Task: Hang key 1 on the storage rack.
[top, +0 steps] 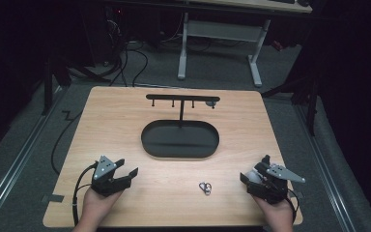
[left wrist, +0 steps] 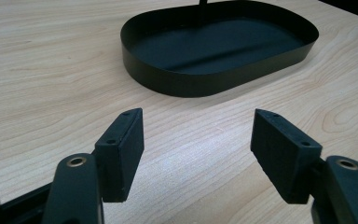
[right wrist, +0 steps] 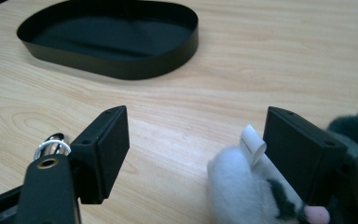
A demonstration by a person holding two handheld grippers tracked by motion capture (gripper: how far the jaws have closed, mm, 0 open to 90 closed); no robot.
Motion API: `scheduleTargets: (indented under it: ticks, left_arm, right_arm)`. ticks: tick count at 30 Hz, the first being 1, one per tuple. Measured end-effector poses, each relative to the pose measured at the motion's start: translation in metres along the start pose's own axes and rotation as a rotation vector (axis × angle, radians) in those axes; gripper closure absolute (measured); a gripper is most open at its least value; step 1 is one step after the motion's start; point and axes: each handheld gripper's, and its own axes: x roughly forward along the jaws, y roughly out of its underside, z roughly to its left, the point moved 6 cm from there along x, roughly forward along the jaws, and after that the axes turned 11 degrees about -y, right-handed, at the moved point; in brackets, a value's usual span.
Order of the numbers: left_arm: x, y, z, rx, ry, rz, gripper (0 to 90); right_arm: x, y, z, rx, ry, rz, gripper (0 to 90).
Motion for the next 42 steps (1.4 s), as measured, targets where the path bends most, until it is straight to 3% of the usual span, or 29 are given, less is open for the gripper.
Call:
scheduleTargets:
  ticks: [6, 13, 18, 19, 21, 22, 28, 30, 32, 35, 42]
  left_arm:
    - [0.005, 0.004, 0.000, -0.004, 0.003, 0.021, 35.1]
    - [0.003, 0.005, 0.002, 0.002, -0.006, 0.019, 36.7]
    - [0.003, 0.006, 0.003, -0.006, -0.001, 0.022, 37.6]
    - [0.004, 0.006, 0.002, -0.005, 0.003, 0.024, 37.9]
    - [0.004, 0.006, 0.002, -0.003, 0.004, 0.025, 38.1]
    - [0.005, 0.007, 0.001, 0.003, 0.009, 0.029, 38.2]
    - [0.005, 0.007, -0.001, 0.019, 0.004, 0.028, 38.2]
    - [0.005, 0.007, -0.001, 0.024, 0.002, 0.031, 38.2]
    - [0.006, 0.008, -0.001, 0.026, 0.001, 0.031, 38.2]
    - [0.005, 0.009, -0.002, 0.031, 0.000, 0.036, 38.1]
    - [-0.001, 0.015, 0.001, 0.029, -0.003, 0.044, 37.9]
  right_arm:
    - [-0.005, 0.002, 0.002, -0.050, 0.021, -0.002, 29.9]
    - [-0.016, 0.006, -0.005, -0.044, 0.033, 0.004, 35.4]
    - [-0.030, 0.012, -0.011, -0.024, 0.044, 0.003, 46.7]
    - [-0.036, 0.015, -0.016, -0.013, 0.059, 0.013, 52.6]
    - [-0.039, 0.016, -0.018, -0.017, 0.068, 0.015, 54.5]
    - [-0.045, 0.019, -0.024, -0.015, 0.099, 0.021, 60.8]
    - [-0.056, 0.027, -0.042, 0.014, 0.153, 0.031, 72.6]
    - [-0.058, 0.035, -0.053, 0.031, 0.211, 0.069, 86.9]
    - [-0.058, 0.037, -0.056, 0.037, 0.220, 0.079, 89.3]
    - [-0.055, 0.047, -0.069, 0.067, 0.252, 0.142, 90.0]
    - [-0.048, 0.052, -0.088, 0.106, 0.302, 0.194, 90.0]
